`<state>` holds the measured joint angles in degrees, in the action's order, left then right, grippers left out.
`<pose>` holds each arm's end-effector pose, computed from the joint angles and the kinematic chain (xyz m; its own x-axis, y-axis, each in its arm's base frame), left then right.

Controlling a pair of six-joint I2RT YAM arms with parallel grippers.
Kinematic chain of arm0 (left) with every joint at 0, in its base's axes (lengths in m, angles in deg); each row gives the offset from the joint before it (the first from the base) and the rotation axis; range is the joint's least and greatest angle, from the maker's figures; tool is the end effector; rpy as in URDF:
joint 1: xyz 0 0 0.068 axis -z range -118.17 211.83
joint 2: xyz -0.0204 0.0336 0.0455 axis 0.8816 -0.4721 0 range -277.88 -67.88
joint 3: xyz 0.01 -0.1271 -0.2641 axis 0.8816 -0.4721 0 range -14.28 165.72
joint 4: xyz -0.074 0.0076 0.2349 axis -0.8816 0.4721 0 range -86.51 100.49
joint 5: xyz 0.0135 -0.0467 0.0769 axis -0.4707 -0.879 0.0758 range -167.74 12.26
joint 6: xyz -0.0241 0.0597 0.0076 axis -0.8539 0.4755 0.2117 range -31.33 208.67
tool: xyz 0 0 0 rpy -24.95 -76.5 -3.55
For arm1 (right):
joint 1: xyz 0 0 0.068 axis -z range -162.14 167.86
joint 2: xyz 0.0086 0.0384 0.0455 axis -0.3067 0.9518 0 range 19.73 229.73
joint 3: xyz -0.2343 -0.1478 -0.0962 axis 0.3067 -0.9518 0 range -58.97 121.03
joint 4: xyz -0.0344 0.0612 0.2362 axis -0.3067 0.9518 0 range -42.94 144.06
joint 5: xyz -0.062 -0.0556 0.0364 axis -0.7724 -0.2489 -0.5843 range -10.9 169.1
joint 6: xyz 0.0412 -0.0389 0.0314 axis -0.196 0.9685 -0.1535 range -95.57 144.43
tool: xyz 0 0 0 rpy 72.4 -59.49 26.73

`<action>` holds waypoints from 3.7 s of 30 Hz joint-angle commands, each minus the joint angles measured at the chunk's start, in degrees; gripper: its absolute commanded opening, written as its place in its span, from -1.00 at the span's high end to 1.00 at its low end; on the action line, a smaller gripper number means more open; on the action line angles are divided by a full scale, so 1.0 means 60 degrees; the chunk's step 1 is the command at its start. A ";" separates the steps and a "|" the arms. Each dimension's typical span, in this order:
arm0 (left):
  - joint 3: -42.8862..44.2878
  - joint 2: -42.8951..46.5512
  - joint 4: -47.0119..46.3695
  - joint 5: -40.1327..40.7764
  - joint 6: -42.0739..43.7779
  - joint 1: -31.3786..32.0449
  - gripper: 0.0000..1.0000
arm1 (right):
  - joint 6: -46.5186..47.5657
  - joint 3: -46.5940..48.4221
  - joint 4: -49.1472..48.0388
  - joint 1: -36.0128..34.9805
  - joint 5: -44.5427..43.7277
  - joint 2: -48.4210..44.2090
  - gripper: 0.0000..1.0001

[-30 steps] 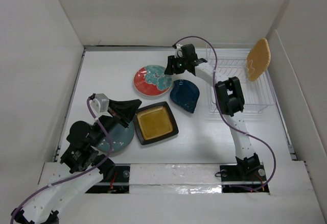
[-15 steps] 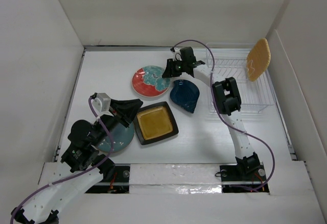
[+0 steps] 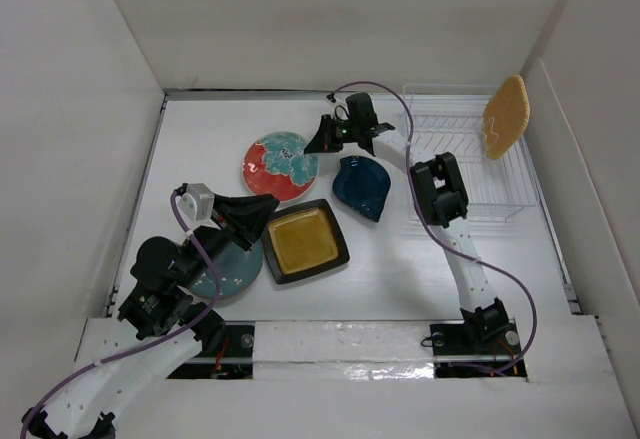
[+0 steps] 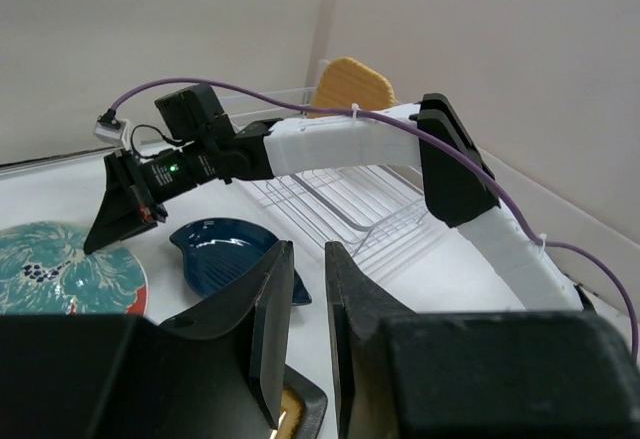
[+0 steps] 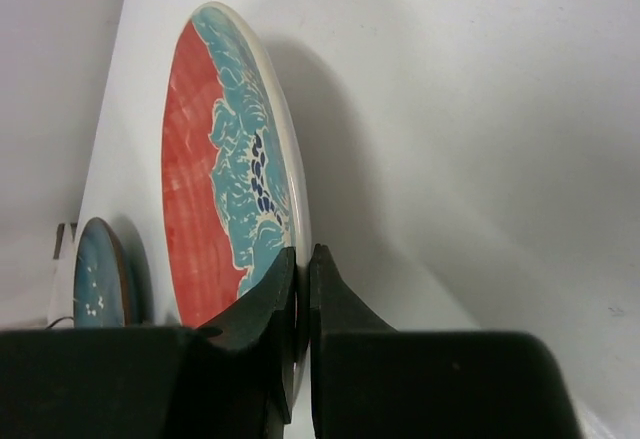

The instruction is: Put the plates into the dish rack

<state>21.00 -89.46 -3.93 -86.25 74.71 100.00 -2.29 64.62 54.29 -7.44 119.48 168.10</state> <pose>0.0573 -0.0546 0.3755 0.1014 -0.3831 -0.9181 0.7667 0.6182 -0.1733 0.5204 0.2822 0.1618 -0.7978 0.0016 -0.6029 -0.5189 0.5074 0.6880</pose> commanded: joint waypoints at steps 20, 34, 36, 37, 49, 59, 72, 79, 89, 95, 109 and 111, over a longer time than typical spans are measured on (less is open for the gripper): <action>0.0315 0.0170 -0.0433 -0.0133 -0.0003 0.0054 0.64 | -0.1495 -0.5948 -0.6171 0.2412 -0.2936 -0.8200 1.00; 0.0257 0.0330 -0.0550 -0.0485 -0.0164 0.0054 0.64 | 0.2968 -0.5849 -0.3286 0.5754 -0.6111 -1.0886 1.00; 0.0242 0.0389 -0.0623 -0.0500 -0.0164 0.0054 0.64 | 0.3426 -0.5731 -0.3153 0.5885 -0.6596 -1.0989 1.00; 0.0242 0.0404 -0.0609 -0.0399 -0.0164 0.0054 0.64 | 0.3587 -0.5672 -0.3109 0.5886 -0.6671 -1.1018 1.00; 0.0256 0.0360 -0.0609 -0.0485 -0.0179 0.0054 0.64 | 0.6445 -0.4515 -0.2537 0.6092 -0.7902 -1.0257 1.00; 0.0242 0.0345 -0.0536 -0.0222 -0.0135 0.0054 0.64 | 0.7295 -0.4559 -0.2757 0.6267 -0.8297 -0.9540 1.00; 0.0257 0.0257 -0.0522 -0.0222 -0.0091 0.0054 0.64 | 0.8480 -0.4807 -0.3166 0.5945 -0.9059 -0.8953 1.00; 0.0242 0.0302 -0.0521 -0.0193 -0.0106 0.0054 0.64 | 0.8526 -0.5598 -0.3489 0.5857 -0.9059 -0.8880 1.00; 0.0256 0.0316 -0.0550 -0.0441 -0.0164 0.0054 0.64 | 0.8218 -0.6798 -0.4045 0.5653 -0.8942 -0.8894 1.00; 0.0256 0.0287 -0.0506 -0.0367 -0.0150 0.0054 0.64 | 0.7926 -0.7354 -0.4410 0.5652 -0.9001 -0.8894 1.00; 0.0256 0.0258 -0.0550 -0.0440 -0.0164 0.0054 0.64 | 0.5949 -0.6992 -0.4296 0.5740 -0.9235 -0.9289 -0.22; 0.0257 0.0272 -0.0594 -0.0442 -0.0150 0.0054 0.64 | 0.5409 -0.6830 -0.4061 0.5740 -0.9074 -0.9450 -0.24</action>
<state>21.00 -87.91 -4.39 -88.09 74.19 100.00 36.09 19.69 33.11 26.79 65.77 115.27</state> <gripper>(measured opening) 0.178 0.614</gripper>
